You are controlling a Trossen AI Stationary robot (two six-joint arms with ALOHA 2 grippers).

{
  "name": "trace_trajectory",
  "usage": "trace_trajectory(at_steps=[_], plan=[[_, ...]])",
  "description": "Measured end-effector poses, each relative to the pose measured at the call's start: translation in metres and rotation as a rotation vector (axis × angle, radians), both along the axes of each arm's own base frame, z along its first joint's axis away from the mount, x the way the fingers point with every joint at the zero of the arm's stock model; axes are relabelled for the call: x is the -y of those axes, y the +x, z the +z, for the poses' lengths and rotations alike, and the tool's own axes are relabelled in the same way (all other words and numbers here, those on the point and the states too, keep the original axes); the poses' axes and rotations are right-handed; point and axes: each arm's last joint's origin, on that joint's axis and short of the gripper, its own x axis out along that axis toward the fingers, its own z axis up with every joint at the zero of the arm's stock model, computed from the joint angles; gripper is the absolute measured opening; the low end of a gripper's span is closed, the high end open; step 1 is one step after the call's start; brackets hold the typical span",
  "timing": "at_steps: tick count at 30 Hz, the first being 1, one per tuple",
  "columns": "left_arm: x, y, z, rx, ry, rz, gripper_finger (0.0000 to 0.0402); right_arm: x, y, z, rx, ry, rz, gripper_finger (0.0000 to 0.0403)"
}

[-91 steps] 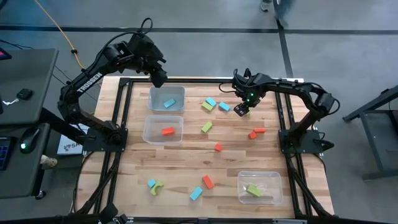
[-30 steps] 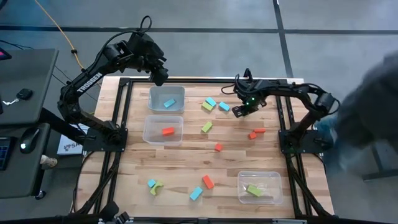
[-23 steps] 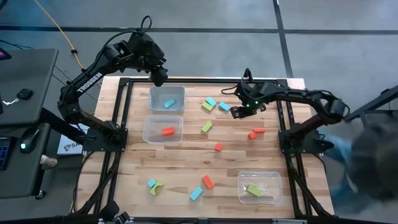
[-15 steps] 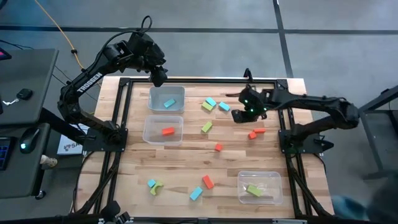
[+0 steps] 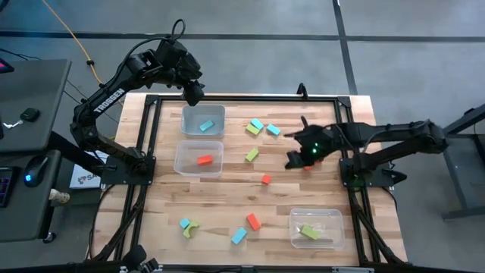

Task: Sort & place blocks by color
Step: Put the green block into the bottom transparent bin

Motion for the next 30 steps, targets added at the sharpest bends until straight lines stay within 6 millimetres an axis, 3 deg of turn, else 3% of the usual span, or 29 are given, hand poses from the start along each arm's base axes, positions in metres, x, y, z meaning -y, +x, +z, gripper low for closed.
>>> trace_trajectory(at_steps=[7,20,30], plan=[[0.001,0.001,-0.001,0.047,-0.052,0.070,0.0175,-0.035,-0.005,-0.001,-0.019,0.029,0.164,0.0107],[0.009,0.013,-0.021,0.033,-0.149,0.092,0.0175,-0.089,-0.025,-0.002,-0.051,0.049,0.394,0.0107],[0.024,0.027,-0.041,0.016,-0.240,0.101,0.0175,-0.116,-0.042,-0.021,-0.286,0.027,0.441,0.0107]])
